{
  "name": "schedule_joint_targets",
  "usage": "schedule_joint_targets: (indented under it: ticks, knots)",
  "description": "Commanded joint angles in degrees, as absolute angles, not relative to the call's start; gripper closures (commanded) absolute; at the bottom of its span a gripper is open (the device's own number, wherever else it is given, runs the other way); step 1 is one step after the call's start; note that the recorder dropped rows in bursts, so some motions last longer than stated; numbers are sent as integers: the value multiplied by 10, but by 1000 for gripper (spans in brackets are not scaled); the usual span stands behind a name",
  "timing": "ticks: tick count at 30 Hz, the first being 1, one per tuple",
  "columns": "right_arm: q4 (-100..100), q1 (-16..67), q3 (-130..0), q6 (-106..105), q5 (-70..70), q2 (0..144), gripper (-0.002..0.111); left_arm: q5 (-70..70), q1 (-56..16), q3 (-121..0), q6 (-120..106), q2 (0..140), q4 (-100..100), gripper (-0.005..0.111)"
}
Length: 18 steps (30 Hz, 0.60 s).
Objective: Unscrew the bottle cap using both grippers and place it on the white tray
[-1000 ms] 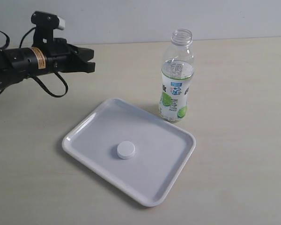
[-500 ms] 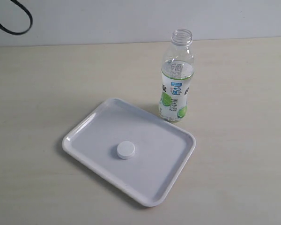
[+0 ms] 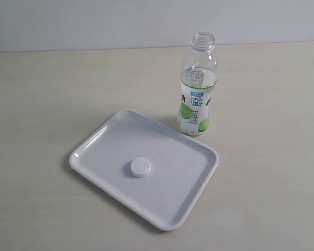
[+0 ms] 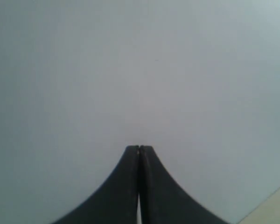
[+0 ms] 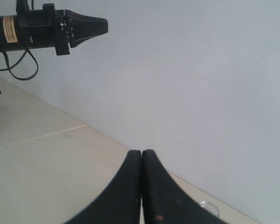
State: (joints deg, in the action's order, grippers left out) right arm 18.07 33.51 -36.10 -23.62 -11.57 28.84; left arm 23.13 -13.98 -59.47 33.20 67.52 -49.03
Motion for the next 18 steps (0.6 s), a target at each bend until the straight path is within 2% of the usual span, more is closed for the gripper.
schedule_joint_targets:
  ticks: [1,5,8,18]
  knots:
    - [181,336,-358,-238,-110,286,108,-9,-138,-588,457,595,-486,107]
    - [181,336,-358,-237,-110,286,108,-231,-138,-563,520,519,-463,107]
    - [181,336,-358,-237,-110,286,108,-328,-138,-534,528,455,-446,107]
    - [181,336,-358,-237,-110,286,108,-351,-138,-432,529,259,-432,107]
